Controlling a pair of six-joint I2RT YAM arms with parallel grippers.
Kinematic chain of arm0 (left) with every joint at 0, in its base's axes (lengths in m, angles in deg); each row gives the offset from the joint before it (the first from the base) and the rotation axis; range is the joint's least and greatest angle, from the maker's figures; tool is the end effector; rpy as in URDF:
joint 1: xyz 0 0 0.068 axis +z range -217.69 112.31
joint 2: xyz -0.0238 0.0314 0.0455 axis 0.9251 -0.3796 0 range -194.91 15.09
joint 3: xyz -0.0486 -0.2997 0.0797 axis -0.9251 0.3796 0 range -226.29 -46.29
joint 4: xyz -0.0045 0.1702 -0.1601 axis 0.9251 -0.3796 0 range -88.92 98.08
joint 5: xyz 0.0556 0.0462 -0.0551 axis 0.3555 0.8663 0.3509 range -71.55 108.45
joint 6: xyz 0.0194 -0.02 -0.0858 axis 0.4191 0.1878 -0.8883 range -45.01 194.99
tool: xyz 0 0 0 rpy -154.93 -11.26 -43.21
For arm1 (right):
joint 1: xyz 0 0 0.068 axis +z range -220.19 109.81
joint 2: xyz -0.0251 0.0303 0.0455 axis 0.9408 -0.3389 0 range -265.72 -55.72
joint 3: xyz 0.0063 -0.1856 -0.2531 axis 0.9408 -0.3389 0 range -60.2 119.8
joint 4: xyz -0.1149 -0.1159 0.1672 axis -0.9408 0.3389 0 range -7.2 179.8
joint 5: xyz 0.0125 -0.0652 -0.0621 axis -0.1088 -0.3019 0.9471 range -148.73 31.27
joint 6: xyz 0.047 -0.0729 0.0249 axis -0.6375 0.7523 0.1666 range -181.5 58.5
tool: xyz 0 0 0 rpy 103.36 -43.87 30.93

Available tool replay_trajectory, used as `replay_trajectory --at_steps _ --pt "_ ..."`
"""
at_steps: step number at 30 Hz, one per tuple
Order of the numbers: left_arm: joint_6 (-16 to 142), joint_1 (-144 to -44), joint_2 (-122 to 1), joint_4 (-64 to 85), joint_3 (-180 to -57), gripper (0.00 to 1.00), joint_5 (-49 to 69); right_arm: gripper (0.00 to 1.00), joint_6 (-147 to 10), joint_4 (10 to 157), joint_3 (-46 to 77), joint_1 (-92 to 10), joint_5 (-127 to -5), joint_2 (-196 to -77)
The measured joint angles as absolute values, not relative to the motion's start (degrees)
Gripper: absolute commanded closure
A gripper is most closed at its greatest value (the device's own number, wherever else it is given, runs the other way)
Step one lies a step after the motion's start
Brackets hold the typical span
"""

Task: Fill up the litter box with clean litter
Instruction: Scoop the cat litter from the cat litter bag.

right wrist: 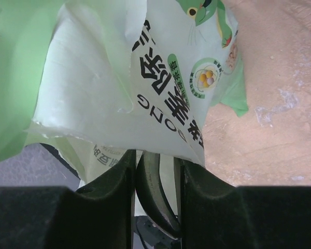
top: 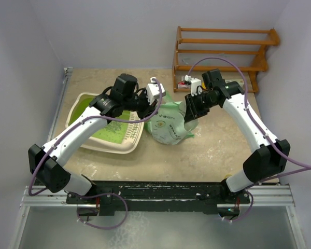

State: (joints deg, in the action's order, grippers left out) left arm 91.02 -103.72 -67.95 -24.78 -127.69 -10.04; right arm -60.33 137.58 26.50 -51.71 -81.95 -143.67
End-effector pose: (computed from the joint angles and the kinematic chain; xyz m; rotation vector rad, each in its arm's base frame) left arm 0.2353 -0.2187 0.3893 1.2090 1.8170 -0.7383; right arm 0.2821 0.1279 0.3520 -0.5916 2.4809 0.6342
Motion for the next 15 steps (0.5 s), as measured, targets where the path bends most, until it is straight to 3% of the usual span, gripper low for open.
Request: replay_trajectory --at_steps 15 --pt "90.6 -103.7 -67.8 -24.5 -127.7 0.97 -9.8 1.0 -59.8 139.5 29.8 -53.0 -77.0 -142.7"
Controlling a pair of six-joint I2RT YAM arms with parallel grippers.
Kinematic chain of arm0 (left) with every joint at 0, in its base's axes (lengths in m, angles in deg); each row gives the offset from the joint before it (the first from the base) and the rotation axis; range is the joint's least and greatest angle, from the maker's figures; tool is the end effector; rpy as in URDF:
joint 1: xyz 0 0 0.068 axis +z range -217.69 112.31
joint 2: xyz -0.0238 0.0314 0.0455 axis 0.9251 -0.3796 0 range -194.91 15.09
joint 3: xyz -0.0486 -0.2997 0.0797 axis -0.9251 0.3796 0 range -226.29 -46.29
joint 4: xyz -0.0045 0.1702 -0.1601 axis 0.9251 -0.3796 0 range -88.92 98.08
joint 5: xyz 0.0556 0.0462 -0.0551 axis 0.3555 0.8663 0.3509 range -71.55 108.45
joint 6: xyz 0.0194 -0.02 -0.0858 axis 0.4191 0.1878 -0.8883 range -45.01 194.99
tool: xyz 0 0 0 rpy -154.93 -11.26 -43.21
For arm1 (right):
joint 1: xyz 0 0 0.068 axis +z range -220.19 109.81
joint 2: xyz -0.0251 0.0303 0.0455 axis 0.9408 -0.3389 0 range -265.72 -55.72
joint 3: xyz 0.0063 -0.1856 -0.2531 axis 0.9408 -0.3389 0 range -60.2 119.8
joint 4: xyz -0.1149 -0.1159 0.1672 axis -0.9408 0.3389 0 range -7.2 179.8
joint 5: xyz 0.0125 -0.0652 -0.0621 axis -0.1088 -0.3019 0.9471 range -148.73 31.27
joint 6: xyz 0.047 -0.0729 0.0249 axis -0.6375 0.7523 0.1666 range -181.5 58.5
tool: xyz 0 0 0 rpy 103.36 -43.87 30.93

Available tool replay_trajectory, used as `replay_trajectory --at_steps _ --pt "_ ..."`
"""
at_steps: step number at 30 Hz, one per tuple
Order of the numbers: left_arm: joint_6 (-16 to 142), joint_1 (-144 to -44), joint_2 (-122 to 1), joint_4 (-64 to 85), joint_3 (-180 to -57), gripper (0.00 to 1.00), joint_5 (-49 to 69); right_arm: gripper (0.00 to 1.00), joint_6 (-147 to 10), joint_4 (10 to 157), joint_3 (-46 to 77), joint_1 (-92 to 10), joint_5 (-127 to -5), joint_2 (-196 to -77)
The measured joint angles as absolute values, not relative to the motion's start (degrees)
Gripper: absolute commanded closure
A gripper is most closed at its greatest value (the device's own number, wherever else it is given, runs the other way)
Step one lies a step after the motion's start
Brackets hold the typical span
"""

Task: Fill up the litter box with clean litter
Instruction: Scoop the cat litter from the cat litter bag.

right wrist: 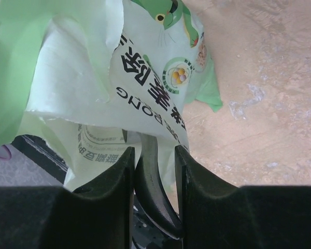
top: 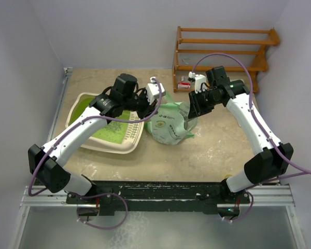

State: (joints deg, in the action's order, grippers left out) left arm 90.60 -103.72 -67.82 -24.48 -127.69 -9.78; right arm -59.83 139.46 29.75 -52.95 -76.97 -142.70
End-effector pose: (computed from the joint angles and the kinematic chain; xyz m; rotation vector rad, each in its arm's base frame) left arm 0.2354 -0.2184 0.3905 1.1990 1.8166 -0.7368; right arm 0.2835 0.1144 0.3691 -0.5425 2.4542 0.5109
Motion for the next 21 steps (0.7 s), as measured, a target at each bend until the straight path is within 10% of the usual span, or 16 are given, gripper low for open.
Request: replay_trajectory --at_steps 21 --pt "87.6 -104.3 -67.8 -23.3 -127.7 0.97 -9.8 1.0 -57.9 135.0 28.2 -48.7 -75.3 -146.5"
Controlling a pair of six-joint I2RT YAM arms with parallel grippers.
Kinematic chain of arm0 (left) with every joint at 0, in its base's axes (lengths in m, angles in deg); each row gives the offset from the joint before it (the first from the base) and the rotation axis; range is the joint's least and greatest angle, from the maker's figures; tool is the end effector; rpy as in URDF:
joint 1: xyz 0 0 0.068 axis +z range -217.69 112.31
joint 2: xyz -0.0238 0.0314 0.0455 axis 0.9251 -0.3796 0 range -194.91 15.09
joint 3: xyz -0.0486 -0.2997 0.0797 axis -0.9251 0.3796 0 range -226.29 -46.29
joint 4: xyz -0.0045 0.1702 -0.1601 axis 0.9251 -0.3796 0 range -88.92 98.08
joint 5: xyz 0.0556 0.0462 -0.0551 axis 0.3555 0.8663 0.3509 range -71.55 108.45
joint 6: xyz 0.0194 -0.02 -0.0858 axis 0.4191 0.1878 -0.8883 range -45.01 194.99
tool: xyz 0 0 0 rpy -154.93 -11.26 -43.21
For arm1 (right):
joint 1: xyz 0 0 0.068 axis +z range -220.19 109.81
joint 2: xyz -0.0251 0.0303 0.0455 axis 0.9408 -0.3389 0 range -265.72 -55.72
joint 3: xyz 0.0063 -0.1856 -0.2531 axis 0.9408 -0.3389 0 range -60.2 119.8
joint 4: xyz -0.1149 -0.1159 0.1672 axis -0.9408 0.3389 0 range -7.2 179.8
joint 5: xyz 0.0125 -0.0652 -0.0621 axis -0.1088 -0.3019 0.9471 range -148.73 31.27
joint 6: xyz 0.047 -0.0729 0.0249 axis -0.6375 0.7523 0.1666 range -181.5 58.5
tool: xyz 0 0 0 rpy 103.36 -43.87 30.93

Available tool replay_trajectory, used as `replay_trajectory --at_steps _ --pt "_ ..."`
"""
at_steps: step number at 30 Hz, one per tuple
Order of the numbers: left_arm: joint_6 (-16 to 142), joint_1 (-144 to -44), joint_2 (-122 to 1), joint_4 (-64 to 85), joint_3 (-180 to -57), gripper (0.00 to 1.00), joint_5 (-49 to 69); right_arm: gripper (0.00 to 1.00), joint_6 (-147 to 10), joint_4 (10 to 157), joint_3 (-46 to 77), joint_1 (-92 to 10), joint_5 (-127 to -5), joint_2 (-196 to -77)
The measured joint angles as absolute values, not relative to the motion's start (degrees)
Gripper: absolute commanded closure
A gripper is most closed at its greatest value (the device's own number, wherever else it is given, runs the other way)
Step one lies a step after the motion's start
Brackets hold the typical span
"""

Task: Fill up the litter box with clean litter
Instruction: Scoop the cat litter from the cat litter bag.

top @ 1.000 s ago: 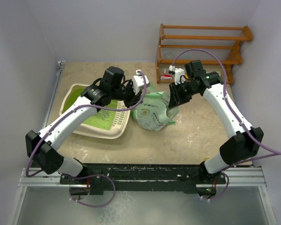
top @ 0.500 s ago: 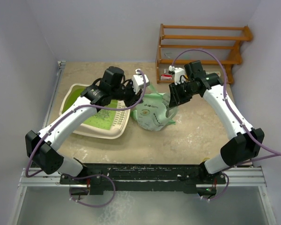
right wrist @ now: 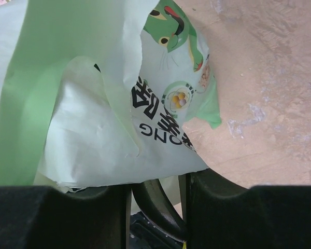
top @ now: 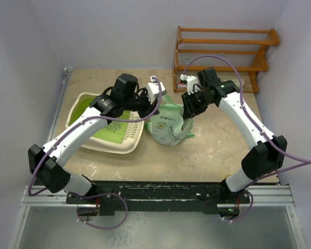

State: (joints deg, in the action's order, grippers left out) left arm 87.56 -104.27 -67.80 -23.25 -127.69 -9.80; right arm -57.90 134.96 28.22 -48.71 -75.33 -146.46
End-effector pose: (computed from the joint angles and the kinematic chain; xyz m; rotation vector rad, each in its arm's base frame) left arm 0.2346 -0.2217 0.3932 1.1595 1.8281 -0.7708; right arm 0.2978 0.1420 0.3479 -0.6648 2.4448 0.4909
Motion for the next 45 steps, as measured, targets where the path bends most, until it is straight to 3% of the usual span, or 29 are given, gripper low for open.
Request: replay_trajectory --at_steps 35,45 --pt "87.4 -104.6 -69.3 -24.0 -127.7 0.97 -8.9 1.0 -55.5 133.4 28.4 -44.0 -78.3 -153.0" --pt "87.1 -104.6 -69.3 -24.1 -127.0 0.97 -7.9 1.0 -54.4 132.8 28.5 -44.8 -87.4 -154.4"
